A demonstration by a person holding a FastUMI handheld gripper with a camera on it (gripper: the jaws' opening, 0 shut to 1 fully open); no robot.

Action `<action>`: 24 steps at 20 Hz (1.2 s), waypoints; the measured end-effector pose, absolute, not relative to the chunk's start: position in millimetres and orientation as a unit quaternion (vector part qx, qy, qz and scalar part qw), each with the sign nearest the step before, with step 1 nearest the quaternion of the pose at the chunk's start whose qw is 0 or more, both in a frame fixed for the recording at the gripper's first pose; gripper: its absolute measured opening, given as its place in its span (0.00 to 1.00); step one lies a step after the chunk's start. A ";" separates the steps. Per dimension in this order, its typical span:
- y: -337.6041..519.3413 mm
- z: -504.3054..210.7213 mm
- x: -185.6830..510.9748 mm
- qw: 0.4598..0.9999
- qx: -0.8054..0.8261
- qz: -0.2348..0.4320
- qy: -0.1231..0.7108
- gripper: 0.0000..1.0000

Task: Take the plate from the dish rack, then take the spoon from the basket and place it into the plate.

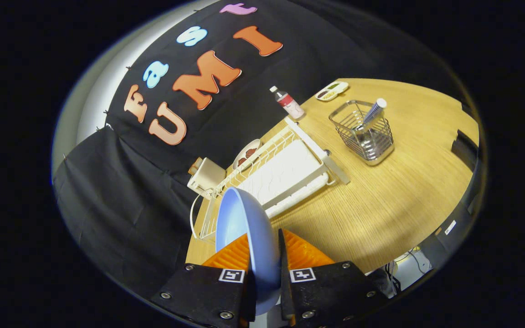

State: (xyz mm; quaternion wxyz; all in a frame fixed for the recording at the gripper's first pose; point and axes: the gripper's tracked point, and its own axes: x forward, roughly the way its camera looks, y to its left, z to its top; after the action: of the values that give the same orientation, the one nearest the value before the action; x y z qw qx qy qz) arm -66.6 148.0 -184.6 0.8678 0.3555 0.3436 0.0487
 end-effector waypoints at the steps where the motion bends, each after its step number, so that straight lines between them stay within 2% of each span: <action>1: 150.7 -190.1 -69.4 0.861 0.369 0.049 0.347 0.22; 7: 159.7 -220.5 -76.9 0.832 0.416 0.029 0.366 0.22; 17: 161.7 -244.1 -72.8 0.829 0.405 -0.004 0.386 0.24; 21: 156.6 -239.0 -71.5 0.834 0.398 0.000 0.382 0.30; 24: 135.1 -235.7 -68.4 0.851 0.373 -0.013 0.370 0.43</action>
State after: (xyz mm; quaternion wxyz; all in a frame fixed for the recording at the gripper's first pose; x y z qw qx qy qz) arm -68.4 135.1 -235.7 0.8508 0.3734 0.3696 -0.0127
